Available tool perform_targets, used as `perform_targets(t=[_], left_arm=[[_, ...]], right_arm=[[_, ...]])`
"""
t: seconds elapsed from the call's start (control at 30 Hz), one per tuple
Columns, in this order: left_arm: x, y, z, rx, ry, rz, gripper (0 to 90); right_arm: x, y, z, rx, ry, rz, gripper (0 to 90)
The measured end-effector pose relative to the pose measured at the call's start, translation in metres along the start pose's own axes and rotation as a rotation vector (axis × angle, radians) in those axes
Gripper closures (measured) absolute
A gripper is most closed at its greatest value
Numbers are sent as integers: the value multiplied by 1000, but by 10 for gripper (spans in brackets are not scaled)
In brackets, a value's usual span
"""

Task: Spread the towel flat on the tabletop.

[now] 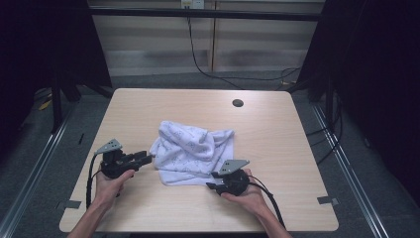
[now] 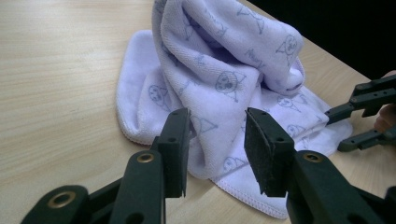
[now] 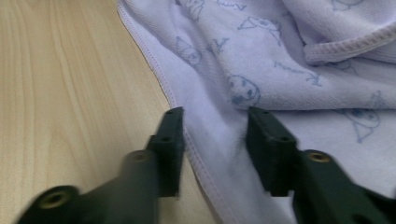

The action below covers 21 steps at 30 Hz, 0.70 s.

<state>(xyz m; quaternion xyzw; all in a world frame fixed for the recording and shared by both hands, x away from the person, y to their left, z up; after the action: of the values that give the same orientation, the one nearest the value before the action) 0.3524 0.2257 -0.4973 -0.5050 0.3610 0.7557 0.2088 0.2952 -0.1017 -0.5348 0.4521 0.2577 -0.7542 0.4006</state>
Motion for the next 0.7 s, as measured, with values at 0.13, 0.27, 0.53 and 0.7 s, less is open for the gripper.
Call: perform_targets(t=[0.13, 0.27, 0.53, 0.7], left_arm=[[-1, 2, 1, 5, 0, -8, 608], [-3, 5, 2, 22, 9, -10, 608], [-12, 14, 0, 49, 27, -23, 581], [-14, 17, 0, 63, 28, -28, 569]], right_arm=[[-1, 2, 3, 7, -19, -46, 868], [-17, 3, 13, -46, 49, -125, 876], [-107, 14, 55, -62, 294, -135, 879], [-156, 38, 77, -6, 404, -114, 879]])
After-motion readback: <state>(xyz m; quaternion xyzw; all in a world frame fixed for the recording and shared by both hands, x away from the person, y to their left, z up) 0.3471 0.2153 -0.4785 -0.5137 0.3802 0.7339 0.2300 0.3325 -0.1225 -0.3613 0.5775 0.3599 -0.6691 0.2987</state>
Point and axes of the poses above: each handheld gripper's, and its own axes: z roughly backward along the jaws, x roughly out of its underside, y roughly to its right, the point moved 4 cm from there along -z, roughly forward along the jaws, and after that the axes turned 13 degrees about y, right-handed, at the moved point
